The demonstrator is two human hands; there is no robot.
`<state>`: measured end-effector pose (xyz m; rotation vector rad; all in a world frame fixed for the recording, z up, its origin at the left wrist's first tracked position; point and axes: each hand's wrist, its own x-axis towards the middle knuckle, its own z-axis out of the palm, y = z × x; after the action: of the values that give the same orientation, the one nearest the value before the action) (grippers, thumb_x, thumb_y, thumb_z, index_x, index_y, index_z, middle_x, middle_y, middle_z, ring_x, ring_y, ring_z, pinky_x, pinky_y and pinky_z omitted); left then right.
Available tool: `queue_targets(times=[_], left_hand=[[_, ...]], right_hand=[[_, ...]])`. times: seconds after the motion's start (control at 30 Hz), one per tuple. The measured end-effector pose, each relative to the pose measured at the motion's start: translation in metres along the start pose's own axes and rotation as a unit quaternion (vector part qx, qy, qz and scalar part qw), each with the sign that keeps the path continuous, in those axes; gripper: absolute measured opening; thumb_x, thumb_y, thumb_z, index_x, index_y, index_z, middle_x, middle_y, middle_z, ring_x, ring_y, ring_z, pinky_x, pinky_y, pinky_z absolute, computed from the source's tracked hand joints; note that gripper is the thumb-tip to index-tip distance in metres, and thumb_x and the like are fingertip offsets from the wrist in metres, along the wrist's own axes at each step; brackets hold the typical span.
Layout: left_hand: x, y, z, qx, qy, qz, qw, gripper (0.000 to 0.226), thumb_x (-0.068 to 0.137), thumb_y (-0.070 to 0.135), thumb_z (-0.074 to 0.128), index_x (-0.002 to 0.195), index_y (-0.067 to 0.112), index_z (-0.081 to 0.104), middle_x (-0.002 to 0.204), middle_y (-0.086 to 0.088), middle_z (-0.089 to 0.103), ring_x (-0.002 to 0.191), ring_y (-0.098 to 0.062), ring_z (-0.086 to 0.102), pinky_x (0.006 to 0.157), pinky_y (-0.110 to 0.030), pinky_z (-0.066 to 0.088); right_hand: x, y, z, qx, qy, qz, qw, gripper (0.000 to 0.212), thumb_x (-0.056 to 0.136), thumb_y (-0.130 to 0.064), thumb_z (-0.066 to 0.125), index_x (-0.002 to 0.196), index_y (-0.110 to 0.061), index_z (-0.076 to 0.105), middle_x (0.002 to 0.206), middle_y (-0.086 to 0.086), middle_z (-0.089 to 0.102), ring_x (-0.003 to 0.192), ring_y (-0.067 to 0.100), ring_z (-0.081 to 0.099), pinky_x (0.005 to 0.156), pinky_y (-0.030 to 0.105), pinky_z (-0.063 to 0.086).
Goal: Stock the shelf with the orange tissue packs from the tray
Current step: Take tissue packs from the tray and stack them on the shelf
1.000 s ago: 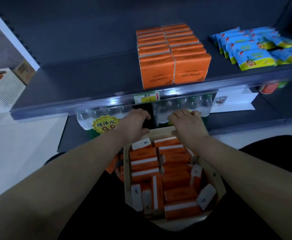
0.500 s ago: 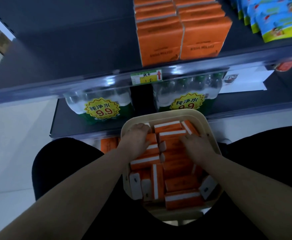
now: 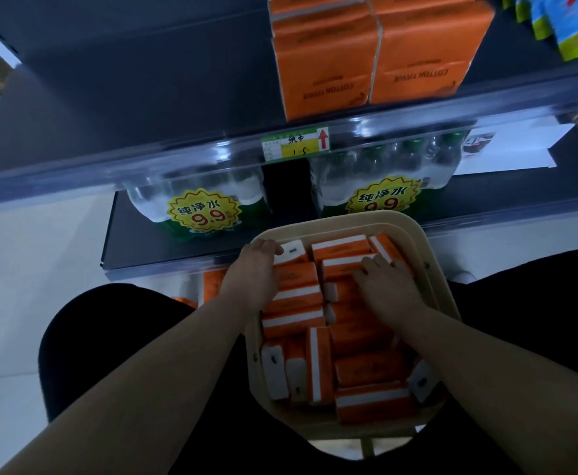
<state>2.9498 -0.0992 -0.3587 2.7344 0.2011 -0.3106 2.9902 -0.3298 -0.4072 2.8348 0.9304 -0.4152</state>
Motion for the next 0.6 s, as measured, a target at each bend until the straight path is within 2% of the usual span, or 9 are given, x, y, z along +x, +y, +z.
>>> queue_targets(times=[0.07, 0.23, 0.43, 0.6], left_hand=[[0.002, -0.002, 0.000, 0.004, -0.007, -0.014, 1.000, 0.039, 0.089, 0.011, 0.054, 0.127, 0.017, 0.051, 0.132, -0.005, 0.048, 0.123, -0.023, 0.043, 0.092, -0.038, 0.045], [0.004, -0.003, 0.001, -0.008, 0.003, -0.027, 1.000, 0.037, 0.090, 0.011, 0.052, 0.127, 0.016, 0.051, 0.127, -0.007, 0.050, 0.121, -0.025, 0.045, 0.088, -0.036, 0.044], [0.000, -0.007, 0.002, 0.015, -0.011, -0.017, 1.000, 0.038, 0.088, 0.008, 0.052, 0.125, 0.016, 0.053, 0.126, -0.008, 0.051, 0.119, -0.024, 0.045, 0.089, -0.036, 0.044], [0.007, -0.008, 0.004, 0.042, -0.036, -0.015, 0.998, 0.037, 0.089, 0.011, 0.053, 0.124, 0.022, 0.056, 0.124, -0.005, 0.055, 0.114, -0.023, 0.052, 0.088, -0.037, 0.048]], right_hand=[[-0.001, 0.003, -0.004, 0.011, 0.008, 0.001, 1.000, 0.031, 0.098, -0.025, 0.038, 0.124, -0.020, 0.054, 0.131, 0.007, 0.048, 0.125, 0.026, 0.042, 0.100, 0.044, 0.032], [-0.005, 0.006, 0.001, 0.057, -0.030, 0.019, 0.998, 0.035, 0.099, -0.026, 0.032, 0.133, -0.022, 0.040, 0.138, 0.003, 0.047, 0.130, 0.022, 0.040, 0.102, 0.041, 0.032], [-0.003, 0.001, -0.001, -0.004, -0.039, -0.004, 0.999, 0.036, 0.097, -0.027, 0.038, 0.132, -0.023, 0.042, 0.137, 0.005, 0.044, 0.128, 0.027, 0.037, 0.104, 0.045, 0.029], [-0.009, 0.003, -0.021, 0.086, -0.021, 0.022, 0.996, 0.046, 0.092, -0.038, 0.044, 0.134, -0.023, 0.036, 0.133, 0.005, 0.049, 0.120, 0.028, 0.046, 0.098, 0.047, 0.037]])
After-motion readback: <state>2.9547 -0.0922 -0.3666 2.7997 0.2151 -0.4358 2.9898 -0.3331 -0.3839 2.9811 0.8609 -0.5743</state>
